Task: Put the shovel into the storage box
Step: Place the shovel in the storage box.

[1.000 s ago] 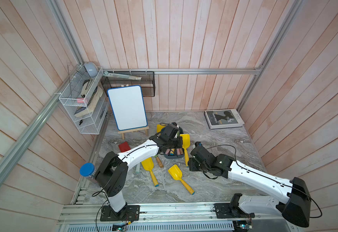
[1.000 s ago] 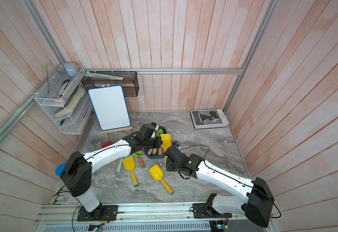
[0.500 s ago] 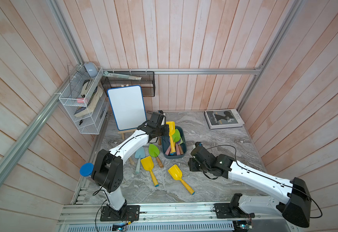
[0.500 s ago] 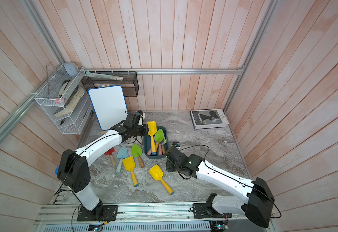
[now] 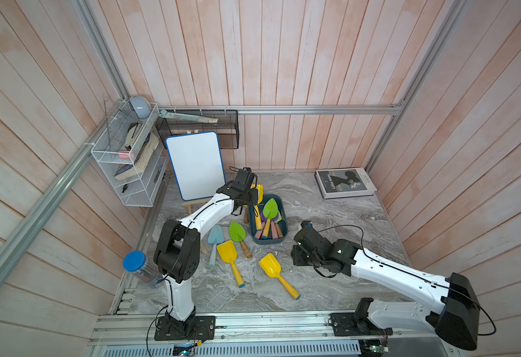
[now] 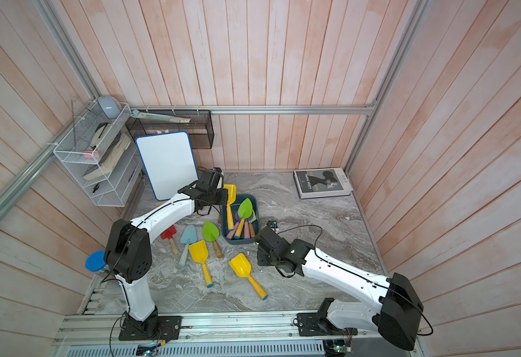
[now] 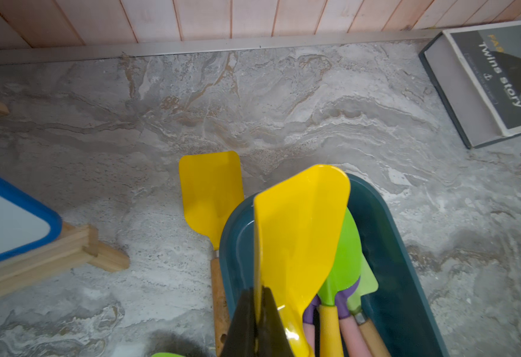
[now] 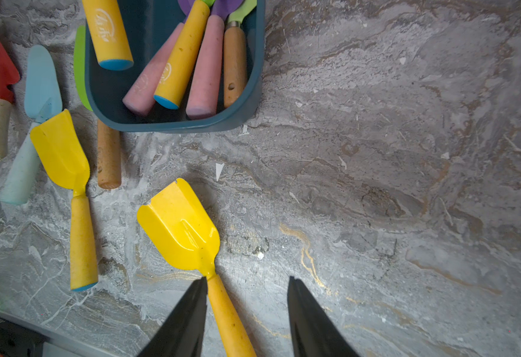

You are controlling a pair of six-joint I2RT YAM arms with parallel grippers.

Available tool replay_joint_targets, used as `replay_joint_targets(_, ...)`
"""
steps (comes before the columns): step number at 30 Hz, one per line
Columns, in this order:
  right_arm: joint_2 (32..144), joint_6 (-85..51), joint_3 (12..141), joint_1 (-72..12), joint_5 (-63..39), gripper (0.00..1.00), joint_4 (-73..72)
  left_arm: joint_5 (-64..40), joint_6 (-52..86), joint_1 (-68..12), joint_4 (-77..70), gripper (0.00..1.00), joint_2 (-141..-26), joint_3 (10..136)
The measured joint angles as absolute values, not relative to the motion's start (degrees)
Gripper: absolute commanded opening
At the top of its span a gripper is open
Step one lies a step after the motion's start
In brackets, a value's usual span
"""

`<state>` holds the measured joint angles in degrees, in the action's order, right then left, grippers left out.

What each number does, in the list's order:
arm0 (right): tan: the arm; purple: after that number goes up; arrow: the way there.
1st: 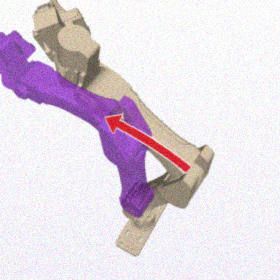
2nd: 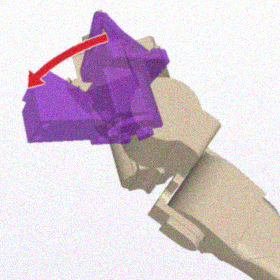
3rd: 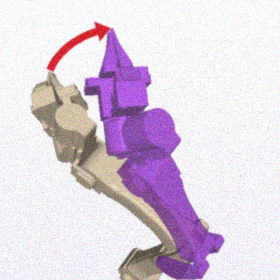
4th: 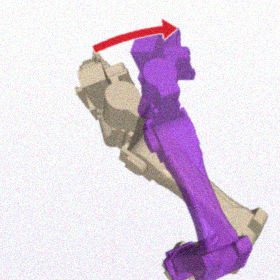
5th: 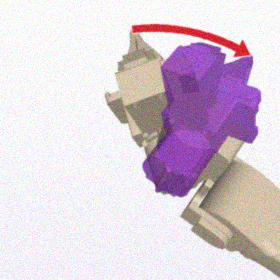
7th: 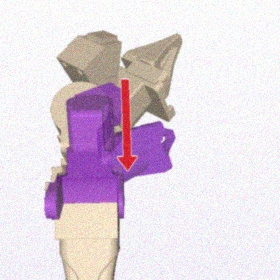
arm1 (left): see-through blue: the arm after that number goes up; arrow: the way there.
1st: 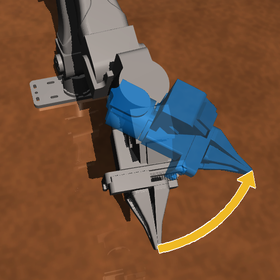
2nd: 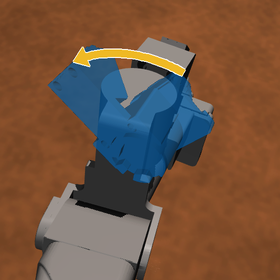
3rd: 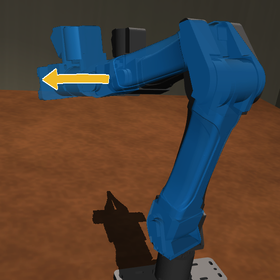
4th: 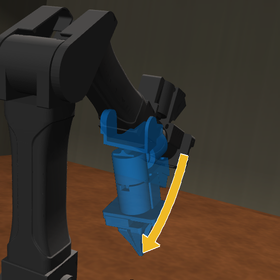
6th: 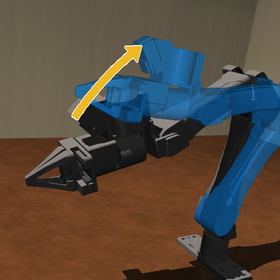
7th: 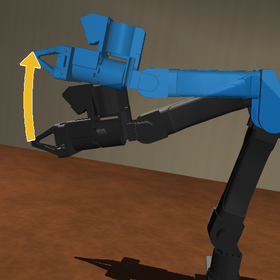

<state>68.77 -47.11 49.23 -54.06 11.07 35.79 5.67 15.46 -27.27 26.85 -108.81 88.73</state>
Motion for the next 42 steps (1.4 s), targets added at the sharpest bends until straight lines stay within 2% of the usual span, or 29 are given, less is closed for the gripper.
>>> replay_joint_targets(12,68.03,-47.9,48.34,-54.06,11.07,0.49,35.77,11.77,12.93,-28.05,23.07,0.0,-110.3,88.84)
replay_joint_targets(24,66.67,-47.92,47.07,-53.54,11.09,0.48,35.75,17.1,10.28,-33.39,21.82,0.0,-114.67,89.71)
replay_joint_targets(33,65.89,-47.9,46.44,-52.75,11.07,0.48,35.77,18.28,10.22,-33.82,22.68,0.0,-114.87,90.21)
replay_joint_targets(42,65.87,-47.79,45.84,-52.66,11.05,0.48,35.57,16.21,10.52,-33.87,29.71,0.0,-115.35,97.62)
